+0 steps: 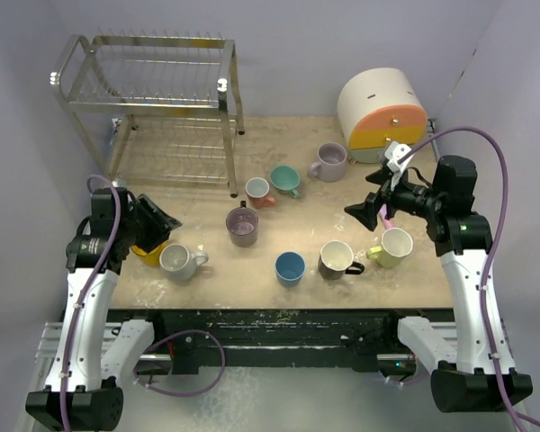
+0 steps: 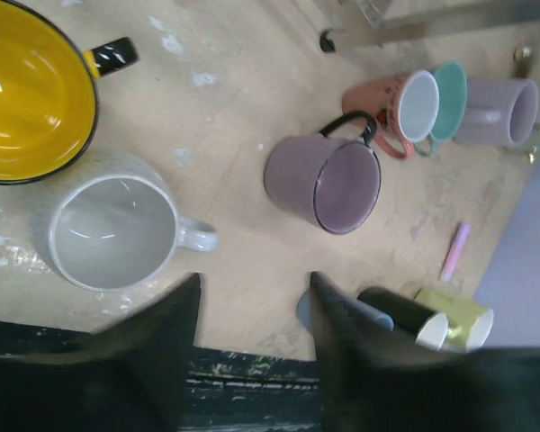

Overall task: Load the cups into the dish rack
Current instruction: Move the cup to the center of the board.

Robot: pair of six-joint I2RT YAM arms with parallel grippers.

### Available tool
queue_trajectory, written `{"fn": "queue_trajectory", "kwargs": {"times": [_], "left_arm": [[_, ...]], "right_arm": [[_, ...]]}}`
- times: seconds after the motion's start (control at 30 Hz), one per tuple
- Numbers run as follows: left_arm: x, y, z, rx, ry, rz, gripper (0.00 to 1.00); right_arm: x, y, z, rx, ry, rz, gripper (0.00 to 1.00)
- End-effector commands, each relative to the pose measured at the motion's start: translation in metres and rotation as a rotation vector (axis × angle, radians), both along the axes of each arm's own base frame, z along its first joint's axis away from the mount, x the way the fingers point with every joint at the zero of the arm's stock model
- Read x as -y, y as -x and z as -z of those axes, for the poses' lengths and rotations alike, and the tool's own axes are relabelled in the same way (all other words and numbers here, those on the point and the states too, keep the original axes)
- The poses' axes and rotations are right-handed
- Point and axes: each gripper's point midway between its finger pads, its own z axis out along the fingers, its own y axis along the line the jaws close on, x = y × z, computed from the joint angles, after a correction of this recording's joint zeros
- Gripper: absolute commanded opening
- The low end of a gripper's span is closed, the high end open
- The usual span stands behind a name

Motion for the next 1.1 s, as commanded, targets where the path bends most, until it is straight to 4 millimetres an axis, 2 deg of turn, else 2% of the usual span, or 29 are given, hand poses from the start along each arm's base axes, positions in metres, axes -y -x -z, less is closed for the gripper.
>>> {"fn": "queue_trajectory", "kwargs": {"times": [0.0, 0.03, 0.13, 0.2, 0.3, 0.43, 0.57, 0.83, 1.07], "left_arm": [[-0.030, -0.010, -0.005, 0.012, -0.137, -0.098, 0.32], [-0.037, -0.015, -0.001, -0.003, -0.184, -0.094, 0.23], [-0.055, -0.025, 0.016, -0.082, -0.313, -0.076, 0.23], [-0.060, -0.032, 0.031, -0.152, -0.350, -0.063, 0.24], [-0.051, -0.047, 0.047, -0.207, -0.291, -0.056, 0.27], [-0.040, -0.066, 0.055, -0.238, -0.182, -0.122, 0.28], [-0.048, -0.083, 0.054, -0.214, -0.142, -0.275, 0.29], [-0.064, -0.092, 0.072, -0.294, -0.082, -0.549, 0.55], [-0.070, -0.088, 0.077, -0.385, -0.078, -0.667, 0.58]], "right_arm": [[-0.002, -0.004, -0.004, 0.057, -0.002, -0.027, 1.00], [-0.002, -0.004, -0.003, 0.055, -0.002, -0.026, 1.00], [-0.001, -0.006, 0.001, 0.046, 0.002, -0.023, 1.00], [-0.001, -0.008, 0.005, 0.038, 0.004, -0.021, 1.00], [0.000, -0.009, 0.010, 0.031, 0.009, -0.016, 1.00], [0.000, -0.012, 0.015, 0.022, 0.011, -0.013, 1.00], [0.001, -0.014, 0.018, 0.014, 0.011, -0.012, 1.00], [0.001, -0.014, 0.021, 0.011, 0.012, -0.009, 1.00], [0.001, -0.012, 0.022, 0.018, 0.010, -0.005, 1.00]]}}
